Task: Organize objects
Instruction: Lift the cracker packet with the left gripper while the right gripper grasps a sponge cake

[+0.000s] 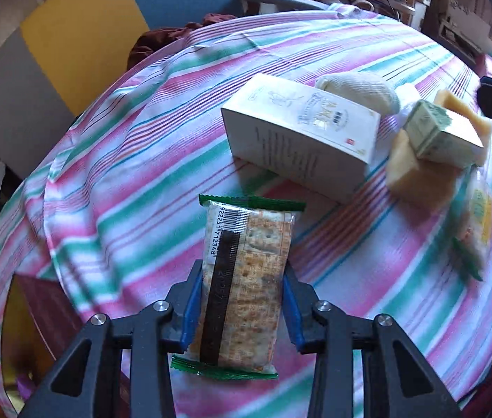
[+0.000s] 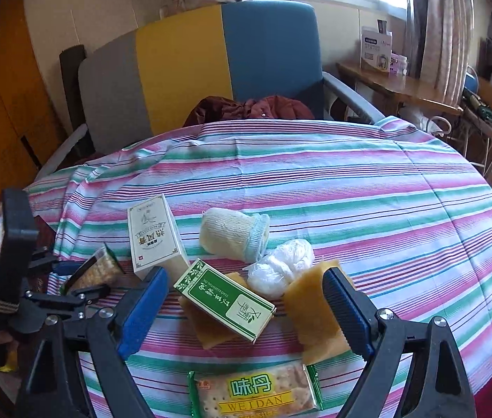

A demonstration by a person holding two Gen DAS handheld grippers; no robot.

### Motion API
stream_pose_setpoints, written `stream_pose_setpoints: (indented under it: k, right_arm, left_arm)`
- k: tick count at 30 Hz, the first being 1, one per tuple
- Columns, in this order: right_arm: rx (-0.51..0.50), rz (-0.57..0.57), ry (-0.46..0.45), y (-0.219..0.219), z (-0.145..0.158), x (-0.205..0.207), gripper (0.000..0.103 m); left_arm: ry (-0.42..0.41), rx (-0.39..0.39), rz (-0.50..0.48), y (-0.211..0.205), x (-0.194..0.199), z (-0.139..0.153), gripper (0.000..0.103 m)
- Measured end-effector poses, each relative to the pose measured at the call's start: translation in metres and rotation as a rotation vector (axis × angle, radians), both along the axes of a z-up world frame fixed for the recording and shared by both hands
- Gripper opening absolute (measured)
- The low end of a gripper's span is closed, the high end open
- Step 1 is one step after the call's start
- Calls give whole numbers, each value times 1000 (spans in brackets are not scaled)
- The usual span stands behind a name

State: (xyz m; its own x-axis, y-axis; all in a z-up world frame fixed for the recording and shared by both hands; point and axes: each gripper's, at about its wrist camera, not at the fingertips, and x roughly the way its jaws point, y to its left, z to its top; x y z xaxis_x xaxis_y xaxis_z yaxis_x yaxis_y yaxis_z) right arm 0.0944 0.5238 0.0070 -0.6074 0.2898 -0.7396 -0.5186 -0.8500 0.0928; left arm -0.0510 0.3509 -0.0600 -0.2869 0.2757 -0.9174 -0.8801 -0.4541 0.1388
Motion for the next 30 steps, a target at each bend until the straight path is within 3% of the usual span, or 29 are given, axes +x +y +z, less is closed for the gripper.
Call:
stream_pose_setpoints:
  k: [12, 16, 21, 24, 30]
  right_arm:
    - [10, -35, 18, 6, 3, 6, 91]
    - [-77, -167, 116, 36, 11, 31, 90]
    - [-297, -396, 237, 86, 2, 75, 81]
    - [-372, -441, 233, 97, -9, 79, 76]
    - [-361, -394, 117, 91, -23, 58, 77]
  left_arm:
    - [15, 102, 36, -1, 59, 16, 40]
    - [37, 149, 45, -13, 85, 19, 40]
    - [37, 170, 44, -21, 101, 8, 40]
    - [-3, 168, 51, -23, 104, -2, 40]
    - [-27, 180, 69, -28, 104, -10, 40]
